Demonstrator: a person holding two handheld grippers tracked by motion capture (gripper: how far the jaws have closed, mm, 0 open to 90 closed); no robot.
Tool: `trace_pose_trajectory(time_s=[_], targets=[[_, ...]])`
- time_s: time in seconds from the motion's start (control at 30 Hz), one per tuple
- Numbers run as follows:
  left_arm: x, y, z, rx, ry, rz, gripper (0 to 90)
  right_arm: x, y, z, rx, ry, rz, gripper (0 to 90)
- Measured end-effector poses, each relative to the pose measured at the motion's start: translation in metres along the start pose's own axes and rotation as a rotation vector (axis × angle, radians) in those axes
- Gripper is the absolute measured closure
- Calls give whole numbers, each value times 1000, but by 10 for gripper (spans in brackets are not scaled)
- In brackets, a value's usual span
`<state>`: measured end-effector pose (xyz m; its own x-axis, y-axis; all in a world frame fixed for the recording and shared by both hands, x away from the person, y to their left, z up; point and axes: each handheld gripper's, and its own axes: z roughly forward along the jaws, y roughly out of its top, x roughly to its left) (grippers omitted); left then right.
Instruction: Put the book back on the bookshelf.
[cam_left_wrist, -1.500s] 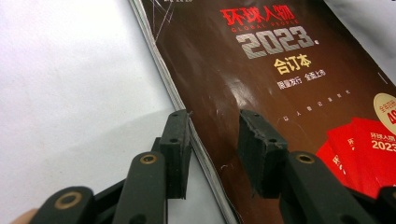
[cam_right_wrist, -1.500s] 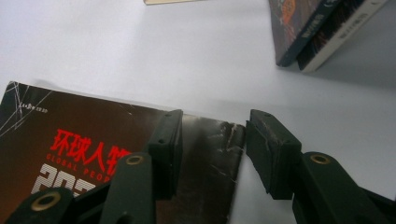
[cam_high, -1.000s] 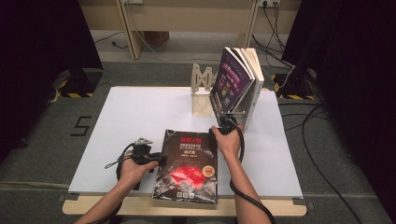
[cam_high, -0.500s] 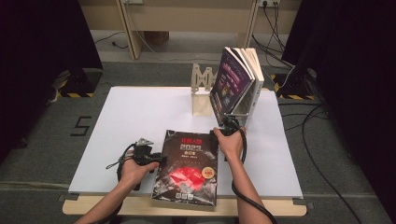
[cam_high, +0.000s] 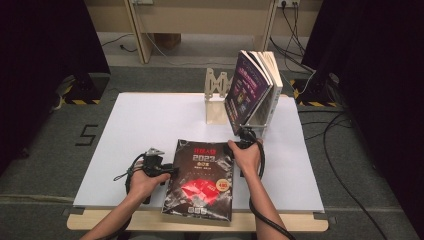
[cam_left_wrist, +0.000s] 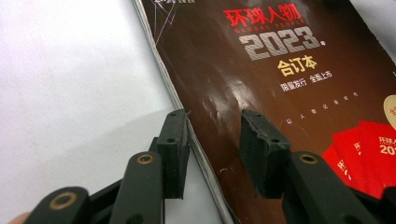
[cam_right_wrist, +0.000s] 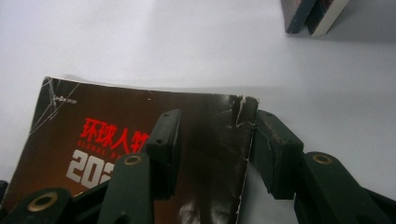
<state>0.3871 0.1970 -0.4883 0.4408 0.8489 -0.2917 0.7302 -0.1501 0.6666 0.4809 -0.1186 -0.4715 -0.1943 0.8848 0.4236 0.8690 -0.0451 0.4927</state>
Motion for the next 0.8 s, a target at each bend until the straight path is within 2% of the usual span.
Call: trace_pose_trajectory(time_s=[0.07, 0.2, 0.23, 0.4, 0.53, 0.67, 0.8], targets=[[0, 0, 0, -2, 0, 0, 615, 1, 0, -3, -2, 13, 10, 578], [-1, 0, 0, -2, 8, 3, 614, 5, -1, -10, 5, 16, -7, 605], [-1, 0, 0, -2, 8, 3, 614, 7, -2, -11, 12, 10, -27, 612], [-1, 0, 0, -2, 6, 1, 615, 5, -7, -8, 47, 25, -25, 626], [0, 0, 0, 0, 4, 3, 615, 5, -8, -7, 68, 38, -19, 683], [0, 0, 0, 0, 0, 2, 615, 4, -5, -12, 64, 74, -16, 766], [1, 0, 0, 3, -2, 10, 617, 5, -1, -19, 61, 138, 6, 852]])
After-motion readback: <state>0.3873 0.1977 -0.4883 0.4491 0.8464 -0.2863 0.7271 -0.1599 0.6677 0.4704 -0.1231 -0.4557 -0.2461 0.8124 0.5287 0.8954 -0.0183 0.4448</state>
